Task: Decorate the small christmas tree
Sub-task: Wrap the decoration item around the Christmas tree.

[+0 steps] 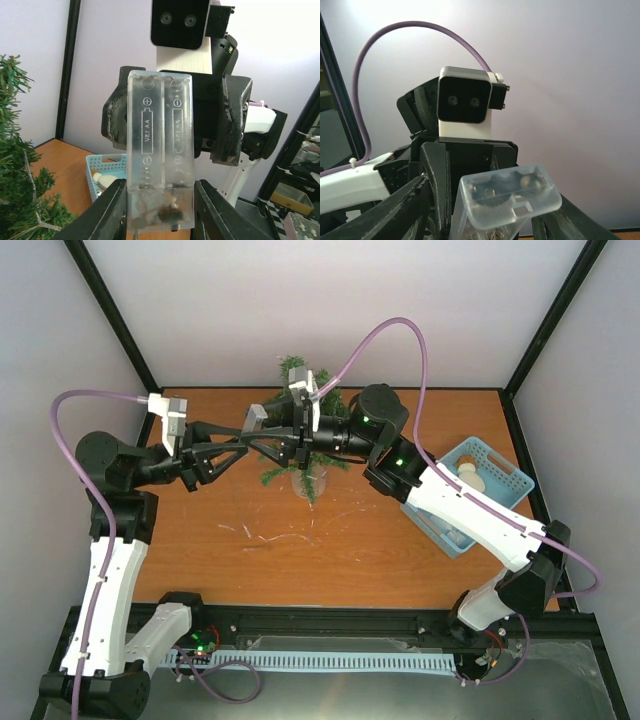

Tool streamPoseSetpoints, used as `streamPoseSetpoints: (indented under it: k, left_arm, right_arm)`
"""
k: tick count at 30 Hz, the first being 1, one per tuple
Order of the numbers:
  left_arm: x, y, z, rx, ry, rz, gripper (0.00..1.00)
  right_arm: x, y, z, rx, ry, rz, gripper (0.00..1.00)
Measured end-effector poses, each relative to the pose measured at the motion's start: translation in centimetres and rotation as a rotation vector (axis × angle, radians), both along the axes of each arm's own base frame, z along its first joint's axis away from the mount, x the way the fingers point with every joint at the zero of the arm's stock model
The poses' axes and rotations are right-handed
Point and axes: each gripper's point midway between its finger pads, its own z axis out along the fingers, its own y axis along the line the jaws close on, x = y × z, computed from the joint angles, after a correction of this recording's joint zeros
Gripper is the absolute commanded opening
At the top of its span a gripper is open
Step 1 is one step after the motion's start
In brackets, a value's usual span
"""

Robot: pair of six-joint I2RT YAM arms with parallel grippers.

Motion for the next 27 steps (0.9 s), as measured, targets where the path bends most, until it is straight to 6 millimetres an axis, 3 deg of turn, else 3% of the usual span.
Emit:
streamPoseSetpoints:
  k: [3, 7, 11, 15, 17, 18, 23, 27]
  left_arm:
    - [-0.3, -0.1, -0.1, -0.004, 0.006, -0.025, 0.04]
    - [-0.7, -0.2, 0.1, -0.007, -0.004, -0.045, 0.04]
    - [-1.2, -0.2, 0.4, -0.005, -0.034, -0.056, 0.07]
    - [-1.1, -0.2, 0.3, -0.006, -0.034, -0.053, 0.26]
    - [-1.0, -0.2, 0.2, -0.004, -0.03, -0.047, 0.48]
    - [-0.9, -0.2, 0.2, -0.003, -0.031, -0.044, 0.53]
    - [-0.6, 0.0, -0.3, 0.004, -0.011, -0.008, 0.7]
    - [-0.6, 0.0, -1.1, 0.021, -0.044, 0.036, 0.76]
  right_arm:
    - [-0.3, -0.1, 0.2, 0.012, 0.002, 0.021, 0.55]
    - [-0.5, -0.1, 0.6, 0.025, -0.003, 0.029, 0.33]
    - [-0.7, -0.2, 0.7, 0.029, 0.026, 0.043, 0.21]
    - [-0.8, -0.1, 0.8, 0.032, 0.024, 0.045, 0.18]
    - [-0.7, -0.1, 0.7, 0.03, 0.028, 0.039, 0.17]
    - [-0.6, -0.1, 0.7, 0.03, 0.029, 0.036, 0.17]
    - [0.5, -0.4, 1.4, 0.057, 0.02, -0.04, 0.16]
    - [2.3, -1.3, 2.6, 0.096, 0.029, -0.165, 0.14]
